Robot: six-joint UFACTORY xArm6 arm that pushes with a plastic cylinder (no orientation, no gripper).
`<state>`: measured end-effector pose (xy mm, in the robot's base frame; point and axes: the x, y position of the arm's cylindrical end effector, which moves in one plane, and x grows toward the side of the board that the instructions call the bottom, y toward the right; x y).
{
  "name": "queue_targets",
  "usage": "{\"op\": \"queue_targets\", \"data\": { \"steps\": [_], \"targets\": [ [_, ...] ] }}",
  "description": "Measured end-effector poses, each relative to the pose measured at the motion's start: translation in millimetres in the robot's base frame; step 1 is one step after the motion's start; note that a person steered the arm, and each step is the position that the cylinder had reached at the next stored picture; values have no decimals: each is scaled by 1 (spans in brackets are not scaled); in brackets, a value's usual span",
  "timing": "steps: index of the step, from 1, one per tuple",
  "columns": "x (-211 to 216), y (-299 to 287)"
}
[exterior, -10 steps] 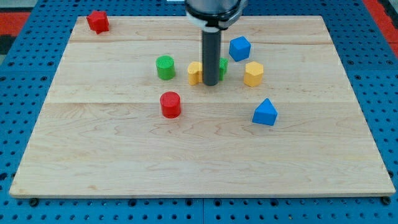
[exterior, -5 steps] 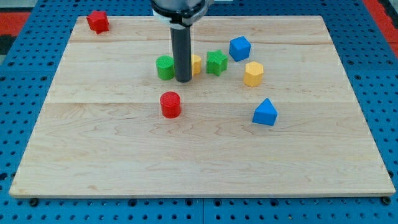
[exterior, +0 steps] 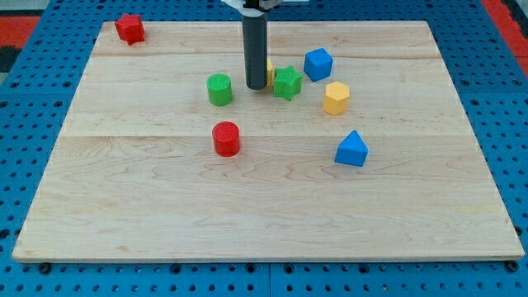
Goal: Slide the yellow heart towards the top center of the board
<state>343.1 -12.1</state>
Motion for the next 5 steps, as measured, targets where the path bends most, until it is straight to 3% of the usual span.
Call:
{"op": "queue_targets", "data": {
  "steps": [5],
  "targets": [
    [-87,27]
  ]
}}
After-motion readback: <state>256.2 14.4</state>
